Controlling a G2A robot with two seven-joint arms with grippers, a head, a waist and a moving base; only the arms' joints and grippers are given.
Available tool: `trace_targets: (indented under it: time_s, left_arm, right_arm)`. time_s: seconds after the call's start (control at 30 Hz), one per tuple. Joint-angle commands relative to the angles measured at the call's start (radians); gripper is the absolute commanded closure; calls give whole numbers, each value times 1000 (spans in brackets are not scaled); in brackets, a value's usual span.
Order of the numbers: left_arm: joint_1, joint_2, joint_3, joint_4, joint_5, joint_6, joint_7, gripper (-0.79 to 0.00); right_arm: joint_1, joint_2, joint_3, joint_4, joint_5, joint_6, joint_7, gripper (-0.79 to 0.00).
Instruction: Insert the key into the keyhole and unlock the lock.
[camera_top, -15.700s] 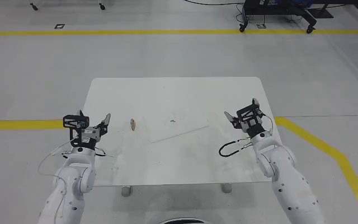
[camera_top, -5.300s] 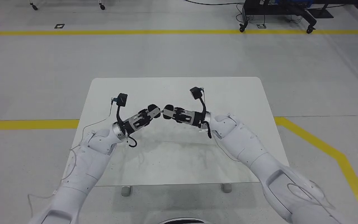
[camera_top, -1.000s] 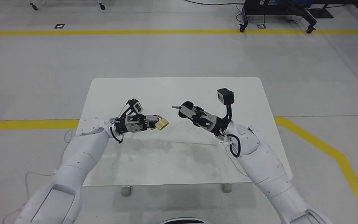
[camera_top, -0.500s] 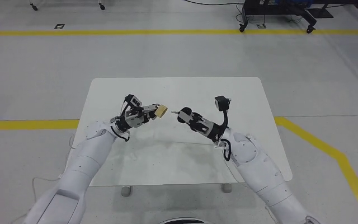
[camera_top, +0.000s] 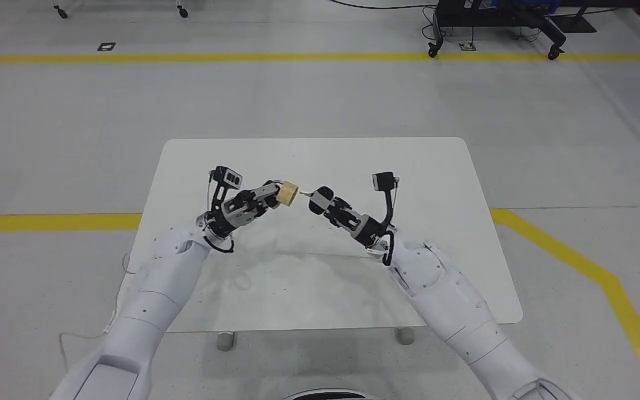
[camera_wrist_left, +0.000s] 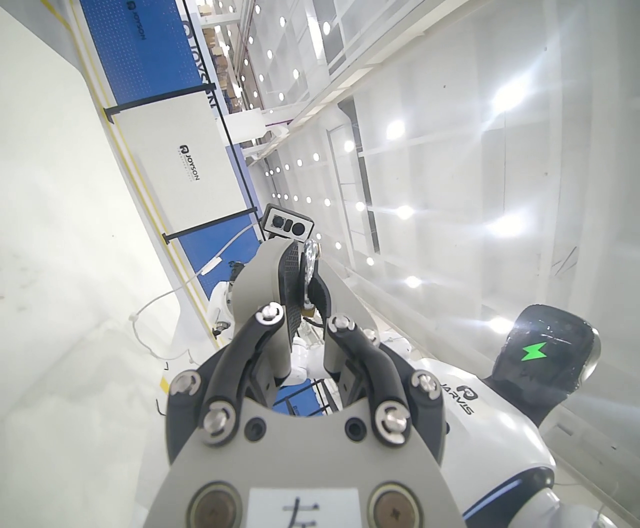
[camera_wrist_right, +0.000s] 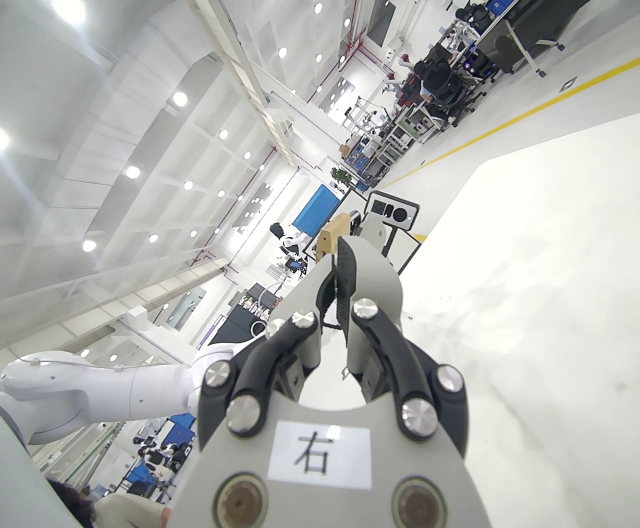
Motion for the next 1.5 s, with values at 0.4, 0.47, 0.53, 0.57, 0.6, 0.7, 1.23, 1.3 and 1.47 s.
trace_targets:
  time_s: [0.4, 0.47, 0.53, 0.57, 0.6, 0.7, 1.23, 1.3, 1.47]
  left_arm:
    - [65, 12, -44, -105, 185, -97, 155, 0]
    - [72, 14, -51, -118, 216, -107, 176, 0]
    - [79, 16, -56, -132, 246, -114, 196, 0]
    - [83, 17, -58, -138, 261, -118, 207, 0]
    - [86, 18, -62, -144, 282, -128, 220, 0]
    - [98, 22, -73, -166, 363, -166, 278, 0]
    - [147, 28, -89, -242, 433, -159, 349, 0]
    - [148, 28, -92, -244, 433, -161, 350, 0]
    - [152, 30, -95, -251, 445, -172, 350, 0]
  right_arm:
    - [-3, 0, 1, -10, -24, 41, 30, 0]
    - [-4, -1, 0, -15, -30, 43, 29, 0]
    - [-5, -1, -1, -18, -30, 42, 30, 0]
    - [-6, -2, -1, -19, -30, 41, 28, 0]
    - [-6, -2, 0, -20, -33, 40, 26, 0]
    - [-10, -1, 3, -26, -53, 41, 17, 0]
    - [-27, 1, 28, -38, -67, 38, -3, 0]
    - [-31, 2, 36, -41, -61, 34, -2, 0]
    - [-31, 4, 39, -40, -52, 51, 30, 0]
